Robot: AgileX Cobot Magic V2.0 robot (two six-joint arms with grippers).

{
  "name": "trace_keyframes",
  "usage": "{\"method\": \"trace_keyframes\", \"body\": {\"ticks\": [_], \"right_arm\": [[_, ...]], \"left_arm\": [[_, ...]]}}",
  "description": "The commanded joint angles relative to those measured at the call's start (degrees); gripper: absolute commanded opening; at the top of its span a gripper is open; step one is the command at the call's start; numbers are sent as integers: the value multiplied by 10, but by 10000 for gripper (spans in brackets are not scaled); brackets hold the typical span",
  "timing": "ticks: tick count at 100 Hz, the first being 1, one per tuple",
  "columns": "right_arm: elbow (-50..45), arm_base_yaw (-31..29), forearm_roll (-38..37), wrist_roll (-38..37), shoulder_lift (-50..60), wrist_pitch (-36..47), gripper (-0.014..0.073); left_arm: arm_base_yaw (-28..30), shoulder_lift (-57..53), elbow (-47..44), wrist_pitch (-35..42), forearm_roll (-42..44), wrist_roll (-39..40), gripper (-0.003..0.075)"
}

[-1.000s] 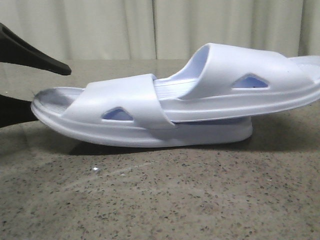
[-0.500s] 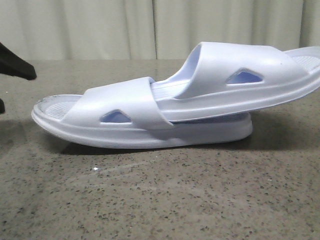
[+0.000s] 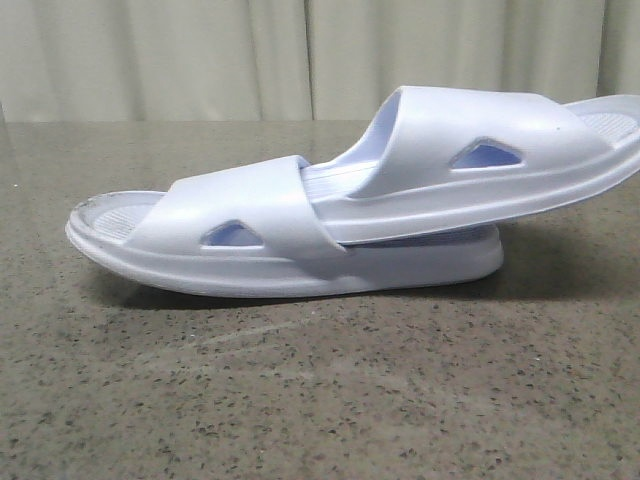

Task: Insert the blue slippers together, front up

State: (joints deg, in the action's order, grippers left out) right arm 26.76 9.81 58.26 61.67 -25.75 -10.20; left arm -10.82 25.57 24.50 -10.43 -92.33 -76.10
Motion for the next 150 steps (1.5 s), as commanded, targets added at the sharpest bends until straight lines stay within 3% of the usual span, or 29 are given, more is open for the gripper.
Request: {"method": "trace_keyframes", "body": {"ticks": [1,32,68,83,107,112,150], "right_arm": [[7,3,3,8,16,30,405],[-51,0,3,8,122,33,404],[-138,0,3,8,187,40,396],[-142,0,3,8,187,83,262],[-142,0,3,8,187,90,-108],[-142,0,3,8,187,90,-107],[-142,0,3,8,187,90,-107]], "left_arm": [[-3,-49,0,12,24,-3,434],[-3,-194,-86,39,45,-3,433],[-3,-212,-140,48,53,-3,433],[-3,-212,-157,60,54,-3,368],[-3,-212,-171,60,54,-3,69],[-3,-212,-171,60,54,-3,16],[-3,-212,-171,58,53,-3,16]]}}
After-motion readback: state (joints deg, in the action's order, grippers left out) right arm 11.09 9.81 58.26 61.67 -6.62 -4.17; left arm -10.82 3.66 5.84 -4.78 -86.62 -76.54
